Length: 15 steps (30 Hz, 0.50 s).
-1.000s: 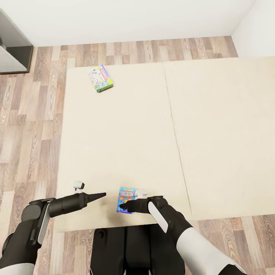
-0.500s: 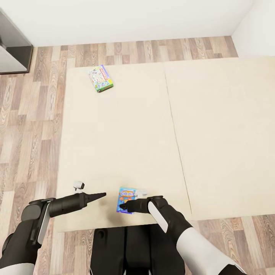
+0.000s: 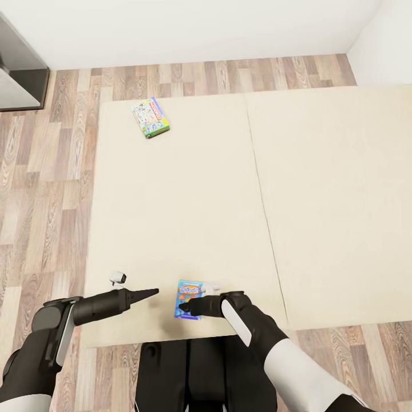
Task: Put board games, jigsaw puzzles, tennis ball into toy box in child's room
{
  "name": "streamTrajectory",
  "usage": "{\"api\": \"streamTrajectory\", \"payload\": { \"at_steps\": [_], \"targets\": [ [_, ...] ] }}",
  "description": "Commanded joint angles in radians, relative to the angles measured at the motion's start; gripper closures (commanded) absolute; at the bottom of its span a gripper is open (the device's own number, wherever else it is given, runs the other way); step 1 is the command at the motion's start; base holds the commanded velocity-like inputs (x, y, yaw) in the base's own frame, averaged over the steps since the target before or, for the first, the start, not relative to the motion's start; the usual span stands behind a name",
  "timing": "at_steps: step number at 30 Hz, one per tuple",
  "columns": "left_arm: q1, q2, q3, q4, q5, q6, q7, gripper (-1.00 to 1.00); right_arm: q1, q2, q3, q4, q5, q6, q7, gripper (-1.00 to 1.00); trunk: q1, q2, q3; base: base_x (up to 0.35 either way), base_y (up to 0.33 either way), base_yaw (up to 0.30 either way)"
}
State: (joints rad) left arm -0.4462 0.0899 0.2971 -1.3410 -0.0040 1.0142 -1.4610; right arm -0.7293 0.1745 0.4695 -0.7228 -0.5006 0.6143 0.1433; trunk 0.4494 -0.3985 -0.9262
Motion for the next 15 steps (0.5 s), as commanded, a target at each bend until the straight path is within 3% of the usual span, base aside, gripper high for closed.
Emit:
{"api": "streamTrajectory", "payload": {
  "at_steps": [1, 15],
  "targets": [
    [0.000, 0.000, 0.000, 0.000, -0.001, 0.011, -0.004, -1.00, -0.001, 0.000, 0.000, 0.000, 0.002, 0.004, 0.002, -1.00, 0.001, -0.001, -0.001, 0.000, 0.000, 0.000],
    [0.000, 0.000, 0.000, 0.000, -0.001, 0.011, -0.004, -1.00, -0.002, 0.000, 0.000, -0.004, 0.002, -0.010, 0.005, -1.00, 0.001, -0.001, -0.001, 0.000, 0.000, 0.000]
  ]
}}
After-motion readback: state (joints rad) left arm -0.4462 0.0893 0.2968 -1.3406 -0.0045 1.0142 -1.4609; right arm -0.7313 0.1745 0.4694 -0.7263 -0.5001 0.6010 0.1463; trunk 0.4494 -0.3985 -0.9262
